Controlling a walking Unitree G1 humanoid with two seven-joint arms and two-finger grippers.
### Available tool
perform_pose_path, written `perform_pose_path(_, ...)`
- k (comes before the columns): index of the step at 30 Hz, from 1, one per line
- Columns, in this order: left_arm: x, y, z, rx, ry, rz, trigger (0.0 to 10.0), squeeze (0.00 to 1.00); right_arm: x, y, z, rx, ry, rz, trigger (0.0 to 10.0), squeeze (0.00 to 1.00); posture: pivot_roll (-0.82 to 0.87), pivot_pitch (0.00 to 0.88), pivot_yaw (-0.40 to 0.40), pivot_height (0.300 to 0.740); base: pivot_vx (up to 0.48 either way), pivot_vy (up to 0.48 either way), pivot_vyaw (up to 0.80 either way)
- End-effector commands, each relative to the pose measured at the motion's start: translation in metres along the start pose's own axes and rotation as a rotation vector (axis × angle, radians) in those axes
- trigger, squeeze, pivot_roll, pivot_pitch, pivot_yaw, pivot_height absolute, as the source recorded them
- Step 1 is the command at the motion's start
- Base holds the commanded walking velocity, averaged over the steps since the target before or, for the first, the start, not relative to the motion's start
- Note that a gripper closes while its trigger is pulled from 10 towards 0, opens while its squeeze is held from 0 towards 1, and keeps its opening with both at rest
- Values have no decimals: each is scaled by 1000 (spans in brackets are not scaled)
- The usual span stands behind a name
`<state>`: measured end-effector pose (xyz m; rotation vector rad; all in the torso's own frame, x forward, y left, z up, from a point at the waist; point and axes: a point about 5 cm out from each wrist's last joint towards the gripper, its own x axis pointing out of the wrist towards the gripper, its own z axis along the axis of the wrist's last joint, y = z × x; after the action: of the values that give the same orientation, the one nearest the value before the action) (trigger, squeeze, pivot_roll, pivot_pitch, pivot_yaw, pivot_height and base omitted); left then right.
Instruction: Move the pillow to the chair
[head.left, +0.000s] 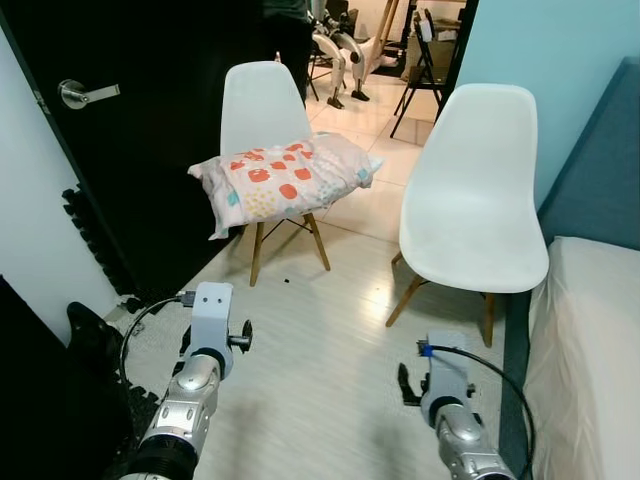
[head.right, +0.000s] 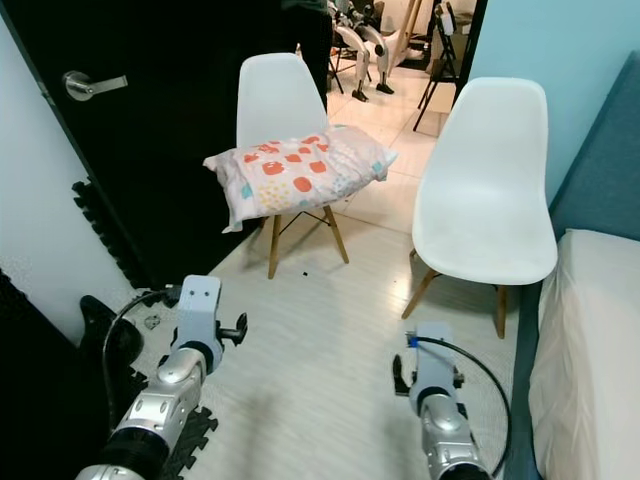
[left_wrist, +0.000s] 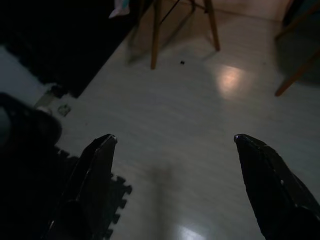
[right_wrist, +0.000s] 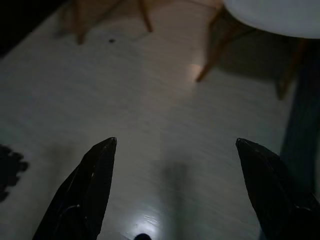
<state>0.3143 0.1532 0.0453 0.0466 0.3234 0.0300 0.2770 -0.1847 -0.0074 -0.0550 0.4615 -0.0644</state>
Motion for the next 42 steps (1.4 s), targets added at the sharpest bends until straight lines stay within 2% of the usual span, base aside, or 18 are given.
perform_pose_path(1, -1, 6, -3, -20, -2, 26, 10000, 0, 1, 0, 4, 6, -22, 0, 10000, 0, 8, 44, 37, 740, 0, 0, 0)
perform_pose_path(9, -2, 7, -5, -57, 0, 38, 10000, 0, 3, 6, 13, -80, -64, 46, 10000, 0, 5, 46, 27, 740, 0, 0, 0)
perform_pose_path(17, -4, 5, -14, -60, 17, 66, 10000, 0, 7, 12, 25, -159, -101, 102, 10000, 0, -12, 38, -45, 740, 0, 0, 0)
perform_pose_path(19, -7, -2, -19, -67, 37, 64, 10000, 0, 9, 10, 33, -178, -120, 117, 10000, 0, -20, 37, -72, 740, 0, 0, 0)
perform_pose_path(25, -11, -4, -20, -151, 23, 74, 10000, 0, 11, 6, 36, -187, -115, 117, 10000, 0, -25, 48, -71, 740, 0, 0, 0)
perform_pose_path(36, -7, -11, -10, -125, -4, 1, 10000, 0, 5, 5, 20, -143, -85, 70, 10000, 0, -36, 56, -11, 740, 0, 0, 0)
perform_pose_path(42, -4, -12, -6, -121, -11, -12, 10000, 0, 4, 6, 19, -134, -89, 68, 10000, 0, -47, 49, 12, 740, 0, 0, 0)
